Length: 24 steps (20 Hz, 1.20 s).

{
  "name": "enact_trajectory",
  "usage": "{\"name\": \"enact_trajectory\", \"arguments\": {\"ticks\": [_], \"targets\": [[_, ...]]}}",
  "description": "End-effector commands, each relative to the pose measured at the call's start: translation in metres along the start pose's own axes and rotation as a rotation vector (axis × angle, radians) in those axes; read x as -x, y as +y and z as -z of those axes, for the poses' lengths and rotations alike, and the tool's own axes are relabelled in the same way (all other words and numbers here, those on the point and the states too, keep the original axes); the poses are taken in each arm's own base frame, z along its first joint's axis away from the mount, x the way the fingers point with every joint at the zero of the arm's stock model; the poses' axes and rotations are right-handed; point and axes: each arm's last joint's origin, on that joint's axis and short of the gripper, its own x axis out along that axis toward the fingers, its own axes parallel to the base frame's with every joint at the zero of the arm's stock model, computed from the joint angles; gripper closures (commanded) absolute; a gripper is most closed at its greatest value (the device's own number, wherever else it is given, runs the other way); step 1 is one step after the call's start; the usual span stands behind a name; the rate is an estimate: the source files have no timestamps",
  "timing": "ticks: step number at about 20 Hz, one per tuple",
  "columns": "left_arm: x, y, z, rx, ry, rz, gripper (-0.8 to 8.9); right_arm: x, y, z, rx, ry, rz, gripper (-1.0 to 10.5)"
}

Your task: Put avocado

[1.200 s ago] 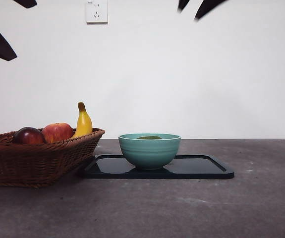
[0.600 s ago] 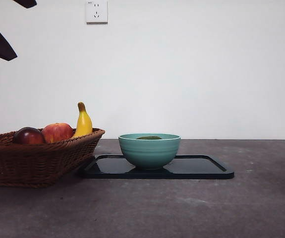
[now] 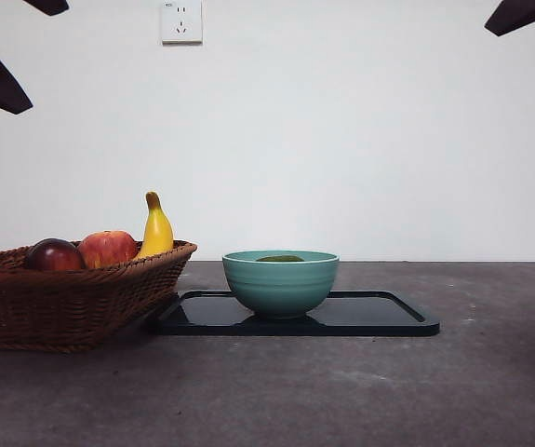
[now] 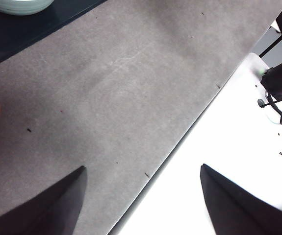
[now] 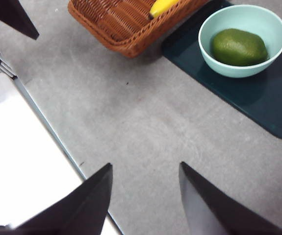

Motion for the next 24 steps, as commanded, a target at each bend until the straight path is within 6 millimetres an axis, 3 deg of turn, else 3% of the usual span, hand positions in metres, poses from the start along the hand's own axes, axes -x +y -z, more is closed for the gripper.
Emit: {"name": "enact_trajectory", "arguments": {"ticks": [1, 3, 5, 24], "targets": [[0.0000, -0.0011, -0.0023, -0.019, -0.005, 0.008, 4.50, 0.0004, 0.0018, -0.0034, -0.001, -0.016, -0.012, 7.3], [0.0000, -0.0011, -0.0023, -0.020, -0.006, 0.008, 5.99, 0.0004, 0.0018, -0.0034, -0.001, -0.016, -0.012, 7.5], [0.0000, -0.0011, -0.0023, -0.020, -0.006, 0.008, 7.92, 0.0004, 0.0018, -0.0031, -0.002, -0.012, -0.011, 9.2], [0.0001, -0.0011, -0.0027, -0.032, -0.011, 0.004, 8.07, 0.0005, 0.0017, -0.0034, -0.001, -0.016, -0.010, 9.4]]}}
